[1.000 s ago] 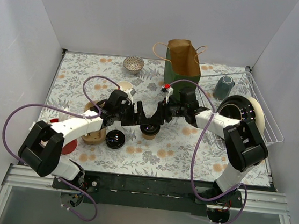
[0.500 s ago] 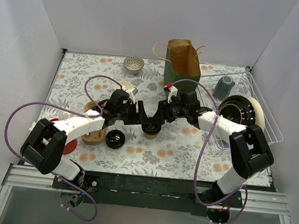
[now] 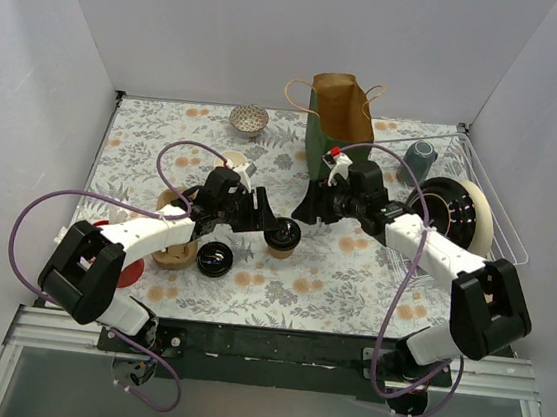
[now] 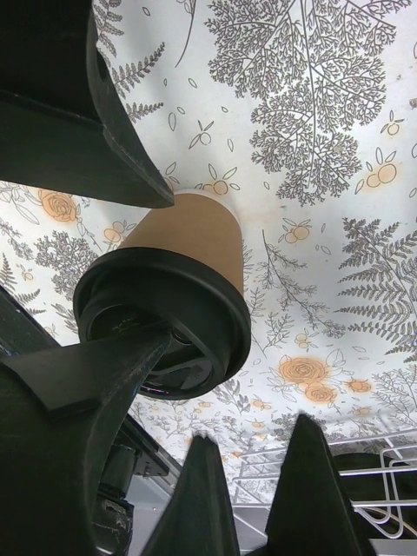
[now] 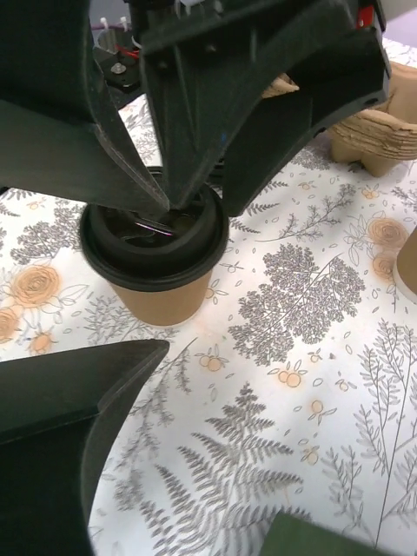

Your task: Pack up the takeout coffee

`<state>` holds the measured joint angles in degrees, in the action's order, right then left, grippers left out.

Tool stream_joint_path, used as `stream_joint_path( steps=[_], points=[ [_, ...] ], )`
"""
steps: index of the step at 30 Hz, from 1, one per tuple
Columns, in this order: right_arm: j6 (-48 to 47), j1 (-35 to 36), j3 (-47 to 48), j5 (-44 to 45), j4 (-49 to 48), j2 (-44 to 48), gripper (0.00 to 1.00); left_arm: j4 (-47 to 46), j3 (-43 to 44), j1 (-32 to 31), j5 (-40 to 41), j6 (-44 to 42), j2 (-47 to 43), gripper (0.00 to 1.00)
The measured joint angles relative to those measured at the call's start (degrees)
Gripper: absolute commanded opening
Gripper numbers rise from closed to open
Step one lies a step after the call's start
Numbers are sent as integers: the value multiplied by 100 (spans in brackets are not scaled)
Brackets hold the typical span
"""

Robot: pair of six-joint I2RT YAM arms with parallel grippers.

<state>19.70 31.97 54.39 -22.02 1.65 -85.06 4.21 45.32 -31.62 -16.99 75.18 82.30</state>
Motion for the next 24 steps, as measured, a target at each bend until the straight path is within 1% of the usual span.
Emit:
stream_joint_path(
  steps=[2,3,6,9,15,24],
  points=[
    [122,-22,-142,98,-52,286,64,-26,-17,0,-2,37,0,54],
    [181,-28,-251,116,-122,422,61,-37,-22,-2,-2,50,0,53],
    [433,-35,-868,138,-317,966,60,-83,-35,-2,-11,94,-2,51],
    [682,-35,-1300,122,-350,1213,59,-151,-63,0,-37,151,-2,48],
    [1169,-35,-1843,-35,-649,1248,57,-267,-107,-2,-74,238,-7,44],
    [1565,-35,-1895,-245,-1283,1021,54,-433,-192,0,-138,328,-7,43]
  ],
)
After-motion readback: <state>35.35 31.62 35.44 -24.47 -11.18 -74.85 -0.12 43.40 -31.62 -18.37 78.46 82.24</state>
